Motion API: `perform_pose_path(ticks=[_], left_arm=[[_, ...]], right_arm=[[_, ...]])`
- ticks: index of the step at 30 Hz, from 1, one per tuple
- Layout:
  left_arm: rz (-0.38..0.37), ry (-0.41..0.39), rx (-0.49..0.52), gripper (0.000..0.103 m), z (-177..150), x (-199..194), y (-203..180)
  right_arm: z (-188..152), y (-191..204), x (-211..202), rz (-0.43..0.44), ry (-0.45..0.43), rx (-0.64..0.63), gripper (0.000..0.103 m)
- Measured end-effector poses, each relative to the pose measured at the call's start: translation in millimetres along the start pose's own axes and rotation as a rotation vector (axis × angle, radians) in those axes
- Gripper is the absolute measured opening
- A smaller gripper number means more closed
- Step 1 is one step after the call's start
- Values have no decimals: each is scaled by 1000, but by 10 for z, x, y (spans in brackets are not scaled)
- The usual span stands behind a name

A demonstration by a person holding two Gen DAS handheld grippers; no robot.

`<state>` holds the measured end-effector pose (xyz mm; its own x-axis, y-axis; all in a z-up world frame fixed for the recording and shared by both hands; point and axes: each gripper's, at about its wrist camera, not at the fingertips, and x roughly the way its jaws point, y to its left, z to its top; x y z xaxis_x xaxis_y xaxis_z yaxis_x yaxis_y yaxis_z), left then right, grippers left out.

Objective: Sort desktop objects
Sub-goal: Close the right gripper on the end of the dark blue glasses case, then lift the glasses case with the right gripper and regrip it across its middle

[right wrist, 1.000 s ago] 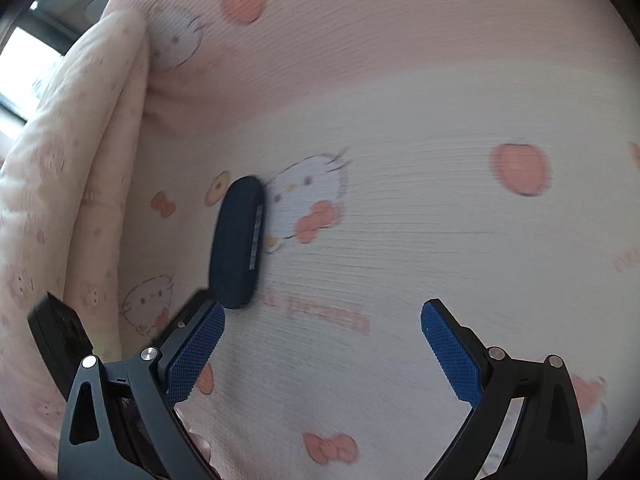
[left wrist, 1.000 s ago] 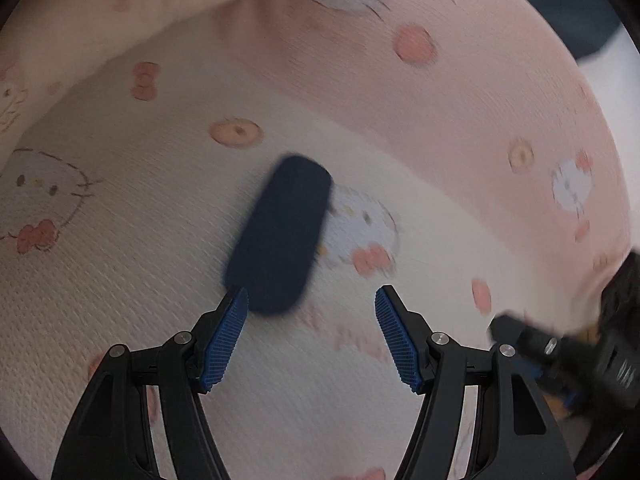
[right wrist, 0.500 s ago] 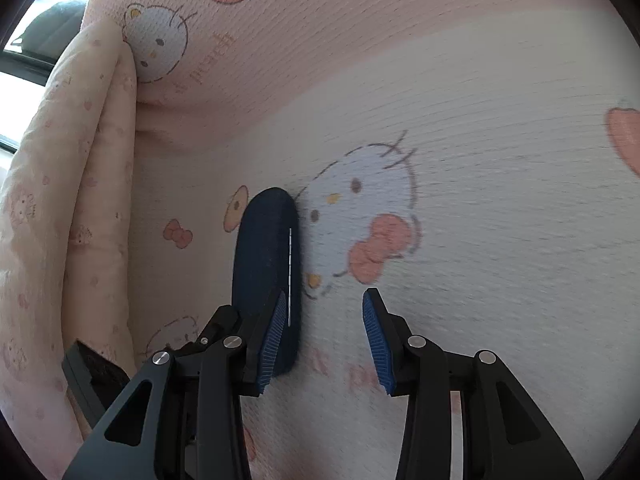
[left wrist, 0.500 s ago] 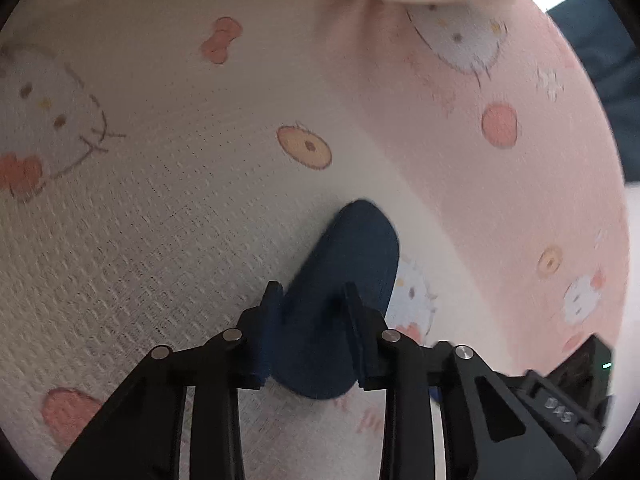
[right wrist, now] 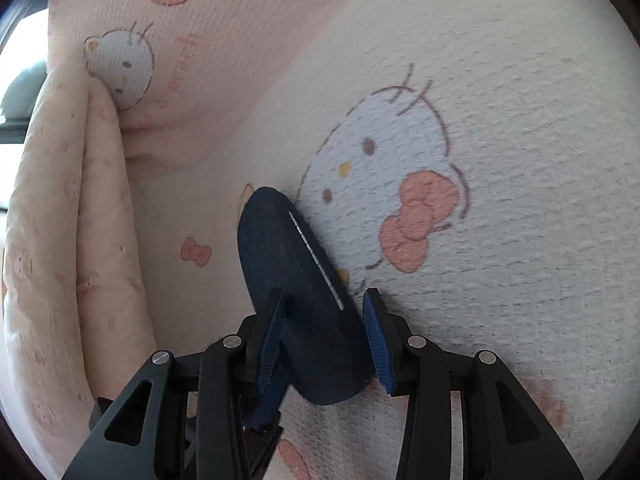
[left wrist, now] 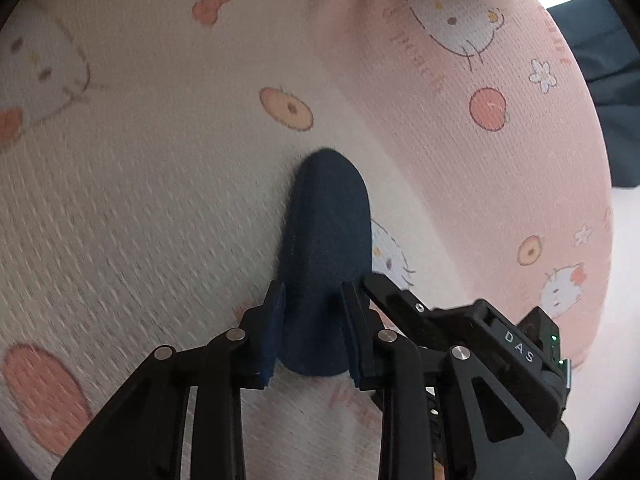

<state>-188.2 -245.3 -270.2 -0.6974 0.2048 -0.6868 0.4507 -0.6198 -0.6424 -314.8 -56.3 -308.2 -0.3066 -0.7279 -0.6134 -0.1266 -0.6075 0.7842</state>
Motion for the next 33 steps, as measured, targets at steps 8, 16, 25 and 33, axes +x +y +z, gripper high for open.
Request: perform_pose_path(ticks=[8, 16, 25, 33], left_arm=[[-9, 67, 28, 30, -261, -4, -203], [-58, 145, 55, 30, -838, -57, -507], [-117, 260, 148, 30, -1614, -121, -960], [-115, 346, 257, 28, -2313, -100, -1221]], right_arm=[[-38, -24, -260, -80, -18, -66, 38], [-182, -335, -925, -178, -51, -90, 38], [-518, -814, -1885, -277, -103, -25, 37], [-763, -1300, -2521, -331, -167, 77, 33]])
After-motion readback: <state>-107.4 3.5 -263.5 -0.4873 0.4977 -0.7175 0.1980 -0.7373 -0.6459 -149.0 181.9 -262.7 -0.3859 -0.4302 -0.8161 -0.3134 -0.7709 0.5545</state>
